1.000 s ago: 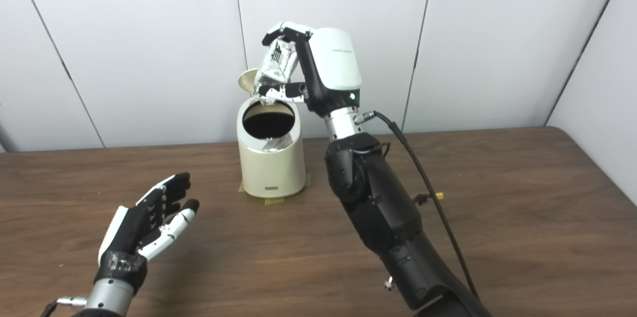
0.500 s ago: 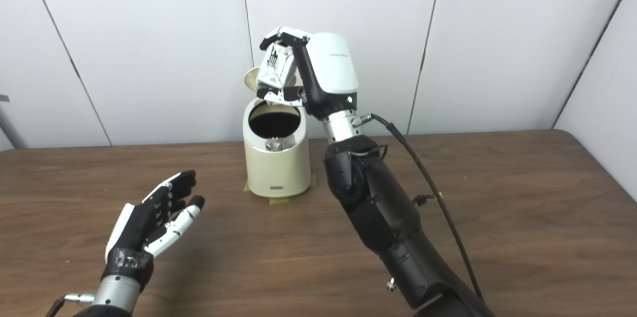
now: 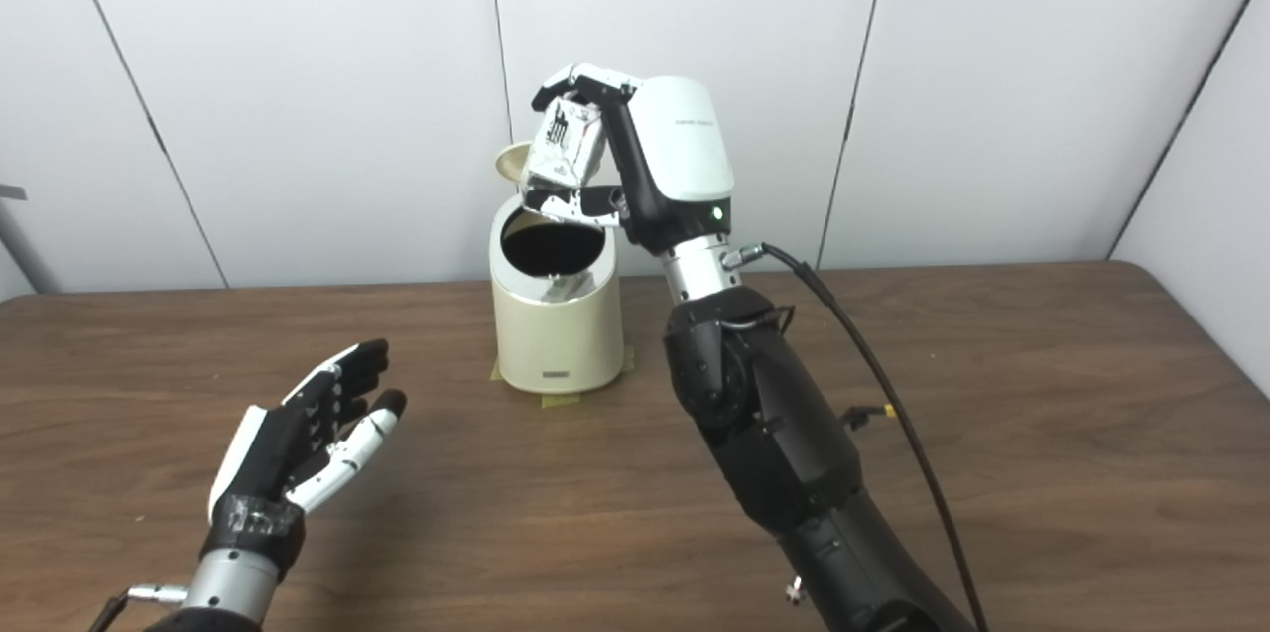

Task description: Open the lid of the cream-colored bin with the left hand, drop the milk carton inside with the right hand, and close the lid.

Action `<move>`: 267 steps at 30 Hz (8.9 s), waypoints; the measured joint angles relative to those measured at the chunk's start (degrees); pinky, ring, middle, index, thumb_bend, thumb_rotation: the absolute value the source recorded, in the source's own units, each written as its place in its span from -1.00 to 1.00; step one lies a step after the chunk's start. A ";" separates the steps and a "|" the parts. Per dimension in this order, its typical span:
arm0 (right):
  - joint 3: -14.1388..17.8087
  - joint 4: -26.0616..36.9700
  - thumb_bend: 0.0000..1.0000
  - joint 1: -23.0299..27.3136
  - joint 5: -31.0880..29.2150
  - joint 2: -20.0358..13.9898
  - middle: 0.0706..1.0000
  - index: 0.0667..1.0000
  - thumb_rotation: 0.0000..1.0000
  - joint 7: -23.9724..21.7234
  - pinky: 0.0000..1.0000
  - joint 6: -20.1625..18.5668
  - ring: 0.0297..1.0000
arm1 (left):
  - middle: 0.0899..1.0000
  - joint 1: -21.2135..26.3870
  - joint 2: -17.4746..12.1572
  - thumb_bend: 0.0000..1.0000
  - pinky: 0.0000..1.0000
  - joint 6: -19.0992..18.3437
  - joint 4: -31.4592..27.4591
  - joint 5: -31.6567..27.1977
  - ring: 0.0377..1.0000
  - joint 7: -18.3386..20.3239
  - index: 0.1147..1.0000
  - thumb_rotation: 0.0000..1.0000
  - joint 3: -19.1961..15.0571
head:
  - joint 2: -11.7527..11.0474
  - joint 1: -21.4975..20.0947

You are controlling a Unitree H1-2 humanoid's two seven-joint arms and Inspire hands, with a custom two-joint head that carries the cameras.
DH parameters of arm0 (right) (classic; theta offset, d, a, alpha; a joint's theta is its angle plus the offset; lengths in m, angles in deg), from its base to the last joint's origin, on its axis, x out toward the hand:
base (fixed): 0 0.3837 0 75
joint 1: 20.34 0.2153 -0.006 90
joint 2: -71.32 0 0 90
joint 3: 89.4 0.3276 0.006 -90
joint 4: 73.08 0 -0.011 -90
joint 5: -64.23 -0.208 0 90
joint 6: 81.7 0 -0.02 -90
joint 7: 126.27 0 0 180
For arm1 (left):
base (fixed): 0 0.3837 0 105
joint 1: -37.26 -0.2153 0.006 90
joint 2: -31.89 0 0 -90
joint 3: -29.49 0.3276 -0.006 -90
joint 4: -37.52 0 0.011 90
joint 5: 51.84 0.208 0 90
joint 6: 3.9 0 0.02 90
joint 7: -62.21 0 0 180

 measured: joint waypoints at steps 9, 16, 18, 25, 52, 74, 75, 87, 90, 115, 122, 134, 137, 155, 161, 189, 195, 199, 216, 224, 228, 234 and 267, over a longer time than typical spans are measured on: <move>0.67 2.44 -0.03 -1.54 0.20 -0.26 -0.06 0.07 -1.00 -1.61 -0.42 -0.32 -0.26 | 0.73 0.00 -0.40 0.01 0.78 0.01 0.02 0.06 0.78 0.24 0.67 -0.29 0.23 | 0.00 0.18; 0.66 2.88 -0.02 -2.19 0.16 0.63 -0.05 0.06 -1.00 -1.85 -0.42 -0.66 -0.24 | 0.73 0.01 -0.89 0.01 0.79 0.01 0.04 0.08 0.79 0.30 0.67 -0.27 0.36 | 0.09 0.09; 0.64 2.29 -0.02 -2.18 0.23 0.66 -0.05 0.05 -1.00 -1.74 -0.41 -0.60 -0.25 | 0.74 0.02 -0.92 0.01 0.80 0.01 0.04 0.09 0.79 0.30 0.67 -0.27 0.37 | 0.09 0.09; 0.27 -2.10 -0.02 -2.12 0.56 0.98 -0.03 0.04 -1.00 -0.98 -0.41 -0.55 -0.24 | 0.74 0.05 -0.92 0.02 0.80 0.01 0.12 0.07 0.79 0.30 0.67 -0.29 0.53 | 0.09 0.09; -1.45 -18.10 -0.02 2.87 -0.28 2.65 -0.06 0.05 -1.00 4.88 -0.40 -0.19 -0.27 | 0.73 -0.02 -0.73 0.01 0.80 0.01 0.11 0.30 0.79 0.21 0.68 -0.29 0.78 | 0.26 0.97; -3.27 -9.05 0.86 2.25 -0.25 1.27 0.19 0.12 -0.62 -7.14 -0.20 -10.75 0.03 | 0.72 -0.46 -0.61 -0.01 0.78 0.01 0.06 0.20 0.76 0.20 0.67 -0.37 0.76 | 0.35 0.79; -3.25 -8.68 0.85 2.19 -0.26 1.27 0.18 0.11 -0.63 -7.21 -0.18 -10.76 0.04 | 0.71 -0.46 -0.61 -0.01 0.78 0.01 0.06 0.22 0.76 0.19 0.67 -0.37 0.75 | 0.35 0.79; -1.18 -3.39 0.07 -1.49 -2.52 0.33 -0.12 -0.09 -0.97 -6.04 -0.34 -9.53 -0.19 | 0.72 -0.65 -0.59 -0.01 0.75 0.10 0.08 0.12 0.75 0.18 0.68 -0.40 0.63 | 0.18 0.44; -0.60 -2.67 0.06 -2.66 -3.14 -0.21 -0.14 -0.07 -1.00 -5.58 -0.35 -8.35 -0.25 | 0.72 -0.65 -0.57 -0.02 0.76 0.11 0.08 0.09 0.76 0.18 0.68 -0.40 0.64 | 0.17 0.53; 10.82 6.52 0.03 -22.17 -17.46 -1.35 -0.16 0.01 -1.00 -9.00 -0.28 -9.06 -0.22 | 0.69 25.29 -5.94 -0.08 0.68 0.20 18.36 -4.38 0.69 4.54 0.72 -0.02 -0.98 | -0.88 0.79; 13.95 15.19 0.00 -27.68 -28.73 1.69 0.30 -0.07 -0.69 -16.12 0.10 -16.86 0.26 | 0.71 33.58 -6.04 -0.04 0.75 1.90 28.31 -5.24 0.75 6.04 0.69 0.02 -0.51 | -1.32 1.05; 12.96 18.56 0.06 -35.80 -34.79 2.31 0.58 0.52 0.75 -20.67 0.36 -17.54 0.52 | 0.77 43.73 -8.32 -0.22 0.81 7.52 41.82 -1.70 0.86 7.67 0.77 0.83 4.75 | -1.85 0.97; 12.13 18.56 0.01 -36.84 -33.85 2.62 0.54 0.50 0.61 -19.41 0.34 -15.93 0.48 | 0.76 45.17 -8.81 -0.23 0.81 9.14 43.88 -1.54 0.85 8.08 0.77 0.91 5.15 | -1.93 0.88; 9.86 14.95 -0.19 -38.59 -26.67 4.13 0.53 0.55 0.27 -13.01 0.35 -9.63 0.49 | 0.53 46.46 -13.26 -0.22 0.55 19.15 42.71 14.88 0.59 9.48 0.45 0.86 16.94 | -2.55 0.18; 9.83 14.34 -0.19 -38.50 -25.11 4.18 0.53 0.54 0.36 -12.09 0.33 -8.82 0.48 | 0.52 46.51 -15.28 -0.04 0.50 23.03 41.73 22.72 0.59 10.50 0.40 0.83 20.82 | -2.55 -0.09; 9.90 12.96 -0.18 -37.54 -22.58 4.37 0.44 0.53 0.40 -10.25 0.19 -8.53 0.37 | 0.43 45.07 -22.03 0.03 0.83 39.16 42.45 57.23 0.62 -2.70 0.41 0.79 31.68 | -1.50 -0.62; 9.92 12.97 -0.14 -37.53 -22.19 4.37 0.45 0.52 0.53 -10.25 0.22 -8.64 0.39 | 0.50 44.43 -22.22 0.04 0.79 39.30 42.46 60.77 0.65 -5.07 0.50 0.75 32.93 | -0.79 -0.88; 9.92 12.98 -0.12 -37.56 -21.89 4.37 0.46 0.53 0.61 -10.26 0.24 -8.69 0.40 | 0.51 43.41 -22.61 0.00 0.79 39.47 41.79 61.30 0.65 -5.20 0.52 0.77 33.14 | -0.70 -1.14; 9.93 12.86 -0.15 -37.48 -21.29 4.46 0.42 0.55 0.51 -10.25 0.24 -8.86 0.38 | 0.49 40.20 -22.91 -0.06 0.80 41.05 38.93 59.43 0.64 -6.06 0.50 0.93 32.47 | 0.00 -2.11; 9.92 12.78 -0.08 -37.35 -20.56 4.62 0.42 0.56 0.66 -10.24 0.26 -9.24 0.39 | 0.59 40.56 -23.43 0.04 0.87 40.18 36.47 62.68 0.74 -2.43 0.49 1.00 34.04 | 0.17 -2.46; 9.93 12.79 -0.03 -37.26 -20.33 4.75 0.42 0.57 0.71 -10.24 0.28 -9.69 0.40 | 0.64 41.30 -23.44 0.11 0.87 38.60 35.02 65.01 0.79 0.88 0.49 1.00 35.39 | 0.44 -2.72; 9.93 12.99 -0.03 -37.14 -20.19 4.87 0.46 0.57 0.75 -10.26 0.28 -10.60 0.41 | 0.61 41.58 -23.45 0.11 0.84 37.95 33.41 65.42 0.75 4.07 0.48 1.00 35.60 | 0.53 -2.90; 15.76 17.96 -0.08 -38.12 -30.71 4.74 0.57 0.62 0.64 -14.46 0.32 -14.18 0.52 | 0.76 13.04 -9.67 -0.29 0.70 15.36 11.37 20.35 0.78 11.34 0.73 0.82 1.60 | 0.61 -2.02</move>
